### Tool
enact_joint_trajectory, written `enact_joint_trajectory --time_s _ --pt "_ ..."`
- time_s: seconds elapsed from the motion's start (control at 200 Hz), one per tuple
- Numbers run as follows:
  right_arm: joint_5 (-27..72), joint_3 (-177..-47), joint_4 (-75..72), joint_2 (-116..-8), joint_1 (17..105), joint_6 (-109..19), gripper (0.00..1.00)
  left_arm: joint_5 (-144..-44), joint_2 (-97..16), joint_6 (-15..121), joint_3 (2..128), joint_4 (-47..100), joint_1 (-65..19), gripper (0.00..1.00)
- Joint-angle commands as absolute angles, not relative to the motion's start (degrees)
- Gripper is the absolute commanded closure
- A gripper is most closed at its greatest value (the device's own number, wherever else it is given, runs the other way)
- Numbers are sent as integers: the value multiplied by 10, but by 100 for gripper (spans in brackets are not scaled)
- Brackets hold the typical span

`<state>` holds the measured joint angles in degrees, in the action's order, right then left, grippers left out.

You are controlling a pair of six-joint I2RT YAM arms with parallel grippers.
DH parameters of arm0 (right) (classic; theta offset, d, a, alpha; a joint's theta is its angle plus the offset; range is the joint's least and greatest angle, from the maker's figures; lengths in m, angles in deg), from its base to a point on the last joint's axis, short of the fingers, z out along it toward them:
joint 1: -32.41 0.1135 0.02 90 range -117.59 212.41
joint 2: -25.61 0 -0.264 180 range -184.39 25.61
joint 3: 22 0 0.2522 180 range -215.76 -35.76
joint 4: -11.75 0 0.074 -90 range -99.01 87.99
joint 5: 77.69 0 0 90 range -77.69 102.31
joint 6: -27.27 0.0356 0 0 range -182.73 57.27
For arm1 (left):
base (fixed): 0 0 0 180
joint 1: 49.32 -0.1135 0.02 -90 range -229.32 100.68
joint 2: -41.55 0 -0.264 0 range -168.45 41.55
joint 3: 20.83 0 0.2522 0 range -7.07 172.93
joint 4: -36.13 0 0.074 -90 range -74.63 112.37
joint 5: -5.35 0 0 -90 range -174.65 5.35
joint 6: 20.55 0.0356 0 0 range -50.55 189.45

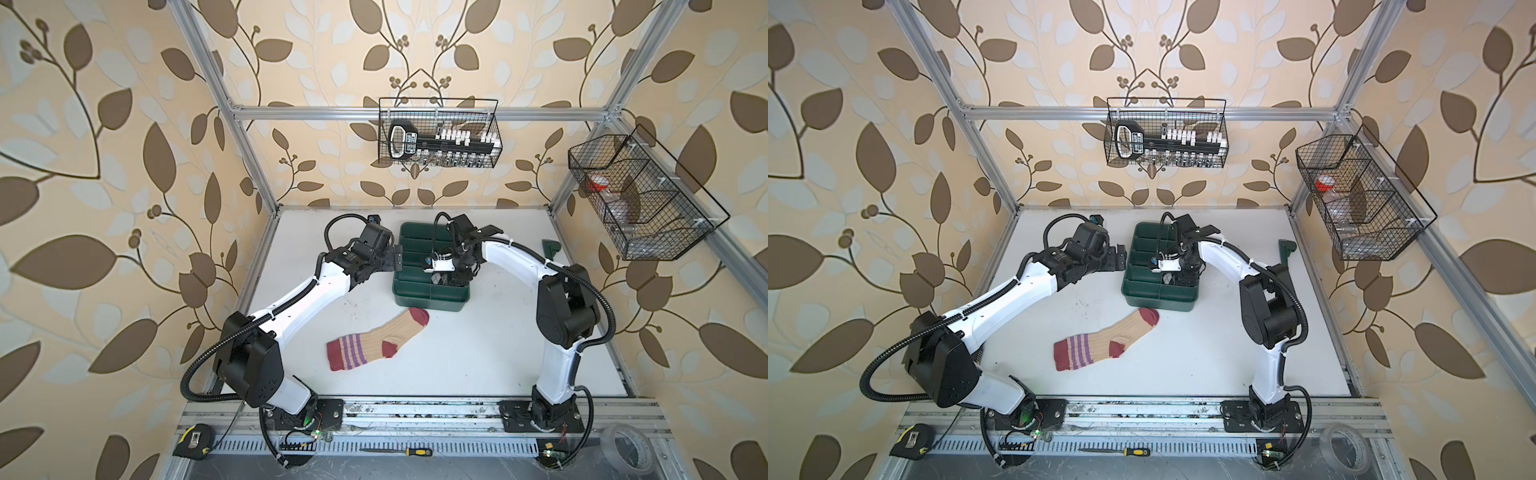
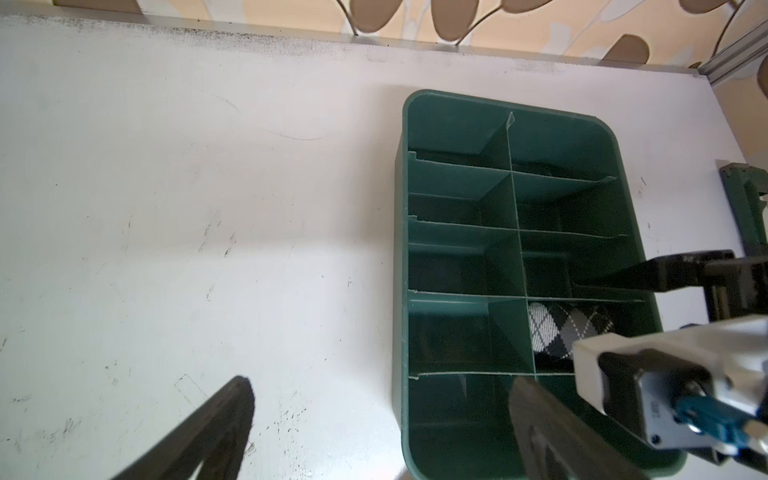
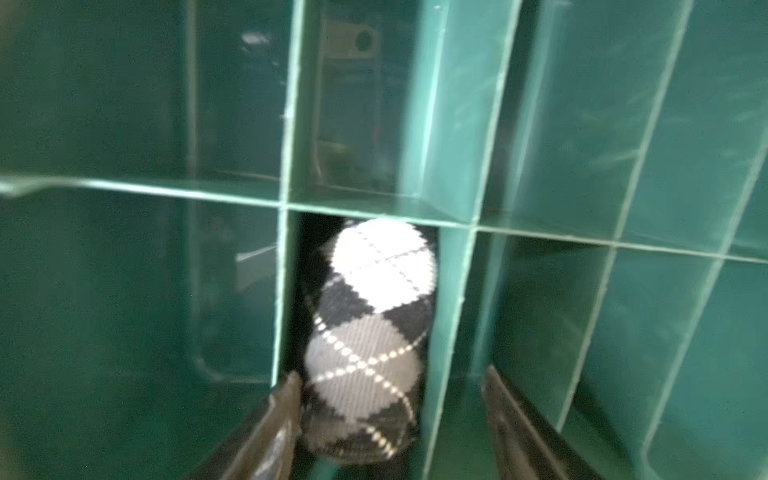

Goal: Roll the socks
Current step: 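Open the right gripper and lift away while the left releases the tray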

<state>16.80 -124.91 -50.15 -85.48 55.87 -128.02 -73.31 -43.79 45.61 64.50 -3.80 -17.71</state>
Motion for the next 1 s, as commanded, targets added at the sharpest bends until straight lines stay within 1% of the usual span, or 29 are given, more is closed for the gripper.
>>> enact_joint_trajectory --time_s 0.0,0.1,0.2,0.305,0.35,0.385,0.425,0.455,0.48,0.515,0.54,0.575,0.625,0.67,0.74,0.805,0.905,0.995 --pt "212 -1271 -525 -806 559 -1276 30 -754 -434 419 649 -40 -197 1" --pt "224 -1254 -454 -742 553 -1207 30 -810 -430 390 644 -38 -225 1" --pt "240 -1202 -343 -648 536 -1116 30 -821 -422 393 645 -50 -231 2" --pt "232 -1113 -186 -513 516 -941 29 -829 -413 410 638 -64 -231 3" --pt "207 -1073 -128 -452 507 -842 25 -832 -399 414 631 -68 -232 3" --pt "183 -1033 -97 -405 501 -758 25 -836 -391 418 628 -74 -231 3" --pt "181 -1000 -77 -354 487 -666 29 -840 -387 423 623 -81 -232 3" --pt "197 -970 -58 -317 472 -606 35 -845 -383 427 620 -86 -232 3" --pt "213 -937 -38 -284 460 -560 42 -853 -376 432 615 -87 -231 3" --pt "216 -889 -6 -243 452 -505 49 -869 -366 437 604 -82 -231 3" --pt "203 -853 18 -205 450 -470 51 -878 -355 442 595 -78 -232 3" --pt "192 -810 41 -164 450 -428 50 -900 -334 453 577 -61 -231 1" --pt "173 -785 6 -123 450 -386 47 -931 -295 466 543 -28 -230 1" --pt "148 -783 -59 -108 451 -351 48 -948 -264 472 514 -3 -229 1" --pt "122 -792 -161 -108 451 -323 46 -979 -221 487 478 20 -227 1" --pt "125 -793 -224 -124 451 -314 46 -995 -199 493 452 26 -227 1" --pt "131 -791 -253 -184 451 -315 50 -1008 -162 493 405 49 -226 1" --pt "169 -796 -243 -265 450 -317 54 -1031 -132 504 371 76 -225 1"
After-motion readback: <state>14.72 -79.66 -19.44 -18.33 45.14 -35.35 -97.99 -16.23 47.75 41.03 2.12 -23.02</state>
